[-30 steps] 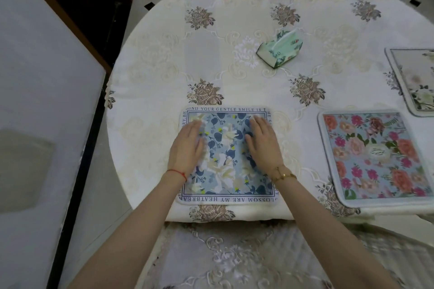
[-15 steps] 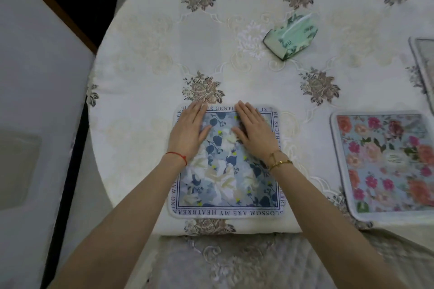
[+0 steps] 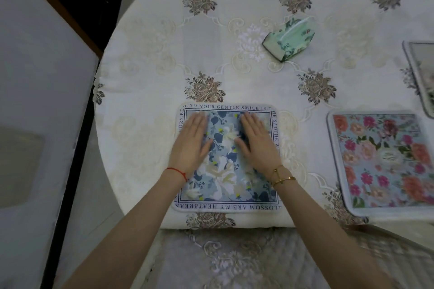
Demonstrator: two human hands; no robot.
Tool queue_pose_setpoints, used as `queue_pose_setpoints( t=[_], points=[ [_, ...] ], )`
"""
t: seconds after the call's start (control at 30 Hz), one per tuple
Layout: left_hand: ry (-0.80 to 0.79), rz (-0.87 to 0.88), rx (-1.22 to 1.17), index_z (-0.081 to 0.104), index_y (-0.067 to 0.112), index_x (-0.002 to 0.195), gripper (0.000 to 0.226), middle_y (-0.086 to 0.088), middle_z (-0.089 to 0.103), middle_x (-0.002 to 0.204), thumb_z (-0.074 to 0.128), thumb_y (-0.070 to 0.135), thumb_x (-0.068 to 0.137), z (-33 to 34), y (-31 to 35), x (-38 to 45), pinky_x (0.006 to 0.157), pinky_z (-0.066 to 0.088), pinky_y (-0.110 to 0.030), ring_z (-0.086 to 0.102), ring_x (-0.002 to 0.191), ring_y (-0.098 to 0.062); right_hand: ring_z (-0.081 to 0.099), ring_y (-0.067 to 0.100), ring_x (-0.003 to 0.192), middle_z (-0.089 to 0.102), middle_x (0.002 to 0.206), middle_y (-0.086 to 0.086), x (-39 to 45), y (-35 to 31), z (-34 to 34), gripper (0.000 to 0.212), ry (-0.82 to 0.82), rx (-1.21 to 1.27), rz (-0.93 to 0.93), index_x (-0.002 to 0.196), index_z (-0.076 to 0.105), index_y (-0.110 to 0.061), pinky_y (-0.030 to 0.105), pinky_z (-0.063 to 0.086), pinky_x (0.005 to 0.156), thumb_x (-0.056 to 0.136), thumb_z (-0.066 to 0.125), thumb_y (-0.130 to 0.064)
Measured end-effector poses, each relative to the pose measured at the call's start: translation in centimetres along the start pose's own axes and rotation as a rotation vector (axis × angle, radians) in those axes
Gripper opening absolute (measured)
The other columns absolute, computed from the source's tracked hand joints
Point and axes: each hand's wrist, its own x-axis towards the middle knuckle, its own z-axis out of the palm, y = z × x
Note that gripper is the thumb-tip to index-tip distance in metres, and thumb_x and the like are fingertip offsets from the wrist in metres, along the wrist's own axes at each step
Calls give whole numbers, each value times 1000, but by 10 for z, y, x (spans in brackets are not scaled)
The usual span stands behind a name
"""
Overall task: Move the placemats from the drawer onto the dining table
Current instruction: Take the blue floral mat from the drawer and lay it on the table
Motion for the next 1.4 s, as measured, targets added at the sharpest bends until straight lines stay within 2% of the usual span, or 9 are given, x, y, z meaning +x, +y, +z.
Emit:
queue_pose_setpoints(
  t=[0.17,0.33,0.5,0.63,0.7,0.9,1.03,1.23,1.4],
  points=[
    [-73,-43,61,0,14,152,67,-1,-1,161,28,47,100,15,3,-13,122,3,-33,-6,148,-14,-7,13,147,-4,160,-2,-8,-1,12,69,-72,-42,22,152,0,-17,33,-1,121,99,27,-52],
    [-45,-62,113,4,11,152,68,-4,3,161,29,48,99,6,-20,-32,120,3,-31,0,148,-15,-6,12,146,-4,159,-1,-36,37,-1,79,-65,-98,69,152,2,-13,30,-2,119,91,13,-63],
    [8,-170,78,13,5,150,66,-10,13,159,29,44,99,0,-29,-57,121,6,-33,8,147,-21,-2,19,147,3,160,7,-65,50,-6,68,-14,-107,204,152,4,-10,34,0,120,99,24,-47],
    [32,-37,23,7,12,152,64,-5,8,160,37,37,101,1,2,-82,121,7,-33,2,148,-17,-7,16,147,-1,160,4,-84,17,5,66,-11,-59,82,152,5,-12,33,0,121,101,31,-44],
    [-7,-4,-7,2,16,152,66,-2,4,161,36,39,101,8,19,-93,121,6,-32,-3,148,-15,-8,15,147,-1,159,2,-90,-2,16,66,-53,-44,20,152,4,-13,34,1,121,100,26,-47],
    [-89,-56,95,-1,16,152,70,0,-1,161,23,53,97,25,11,-113,121,8,-32,-5,147,-12,-6,12,147,-2,160,-2,-103,1,25,71,-92,-71,20,152,0,-16,33,3,121,96,19,-56],
    [-73,-88,124,2,14,152,72,1,0,160,20,56,96,18,-7,-129,121,9,-32,-1,147,-11,-8,8,146,-4,159,-5,-125,25,14,75,-73,-81,63,152,0,-16,30,0,120,93,13,-61],
    [-57,-145,96,7,10,151,75,-3,5,160,18,56,93,11,-4,-145,120,1,-30,-3,147,-14,-7,13,147,-2,160,2,-146,27,12,74,-57,-62,147,152,0,-13,34,2,121,93,11,-56],
    [-68,-67,44,5,13,152,72,-3,2,160,24,54,95,22,41,-147,121,4,-33,-3,148,-16,-11,14,146,-8,159,0,-146,-22,27,74,-106,-36,-6,152,-2,-14,32,-2,120,95,18,-56]
  ],
)
